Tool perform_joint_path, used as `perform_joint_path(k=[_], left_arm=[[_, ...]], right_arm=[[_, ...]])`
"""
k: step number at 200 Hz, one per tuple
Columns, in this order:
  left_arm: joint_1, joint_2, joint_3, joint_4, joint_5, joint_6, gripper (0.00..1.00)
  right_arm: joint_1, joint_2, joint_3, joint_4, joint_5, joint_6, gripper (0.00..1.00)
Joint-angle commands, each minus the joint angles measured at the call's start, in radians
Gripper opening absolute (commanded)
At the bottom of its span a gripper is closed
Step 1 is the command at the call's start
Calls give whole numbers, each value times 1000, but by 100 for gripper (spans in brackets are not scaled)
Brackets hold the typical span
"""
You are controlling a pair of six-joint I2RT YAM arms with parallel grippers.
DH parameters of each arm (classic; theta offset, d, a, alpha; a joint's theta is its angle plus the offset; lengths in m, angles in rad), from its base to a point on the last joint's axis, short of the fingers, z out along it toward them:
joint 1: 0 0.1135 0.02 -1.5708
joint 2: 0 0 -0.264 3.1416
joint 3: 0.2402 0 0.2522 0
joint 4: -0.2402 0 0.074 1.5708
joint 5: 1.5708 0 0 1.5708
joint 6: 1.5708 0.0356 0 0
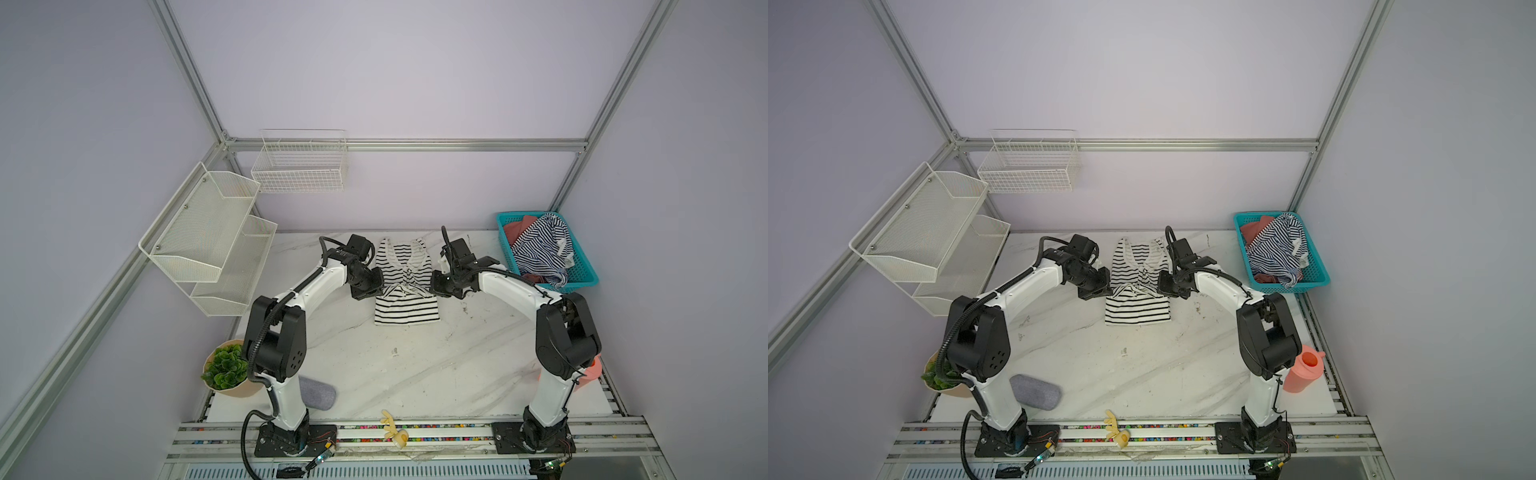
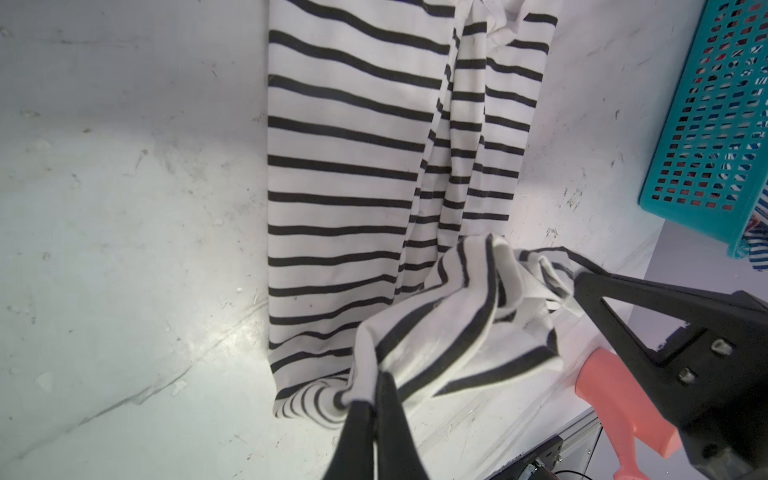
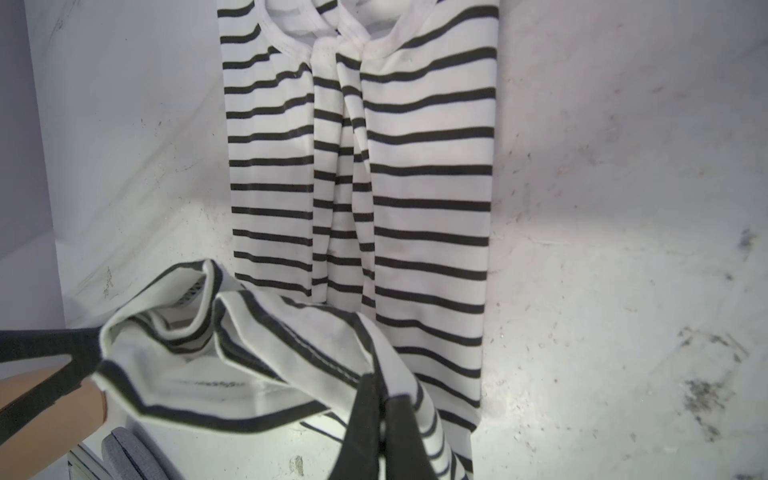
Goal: Fold and stack the tank tops
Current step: 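Lift the hem with both grippers and fold it toward the far straps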
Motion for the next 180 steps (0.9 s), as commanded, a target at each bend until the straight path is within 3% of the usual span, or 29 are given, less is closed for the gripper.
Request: perform_joint_path(k=[1,110,135,150,180], left_arm=[[17,36,126,21,30,37,0],[75,294,369,19,89,43,0],[81,334,414,20,92,25,20],[86,353,440,20,92,13,25],[102,372,481,32,78,-21,29]], right_arm=[[-30,44,73,5,-25,-32,0],[-91,266,240,12,-73,-41,0],[-105,289,255,30,-89,-34,12],[-112,298,263,43,-99,-25,24],[-127,289,257,99,-125,9,39]])
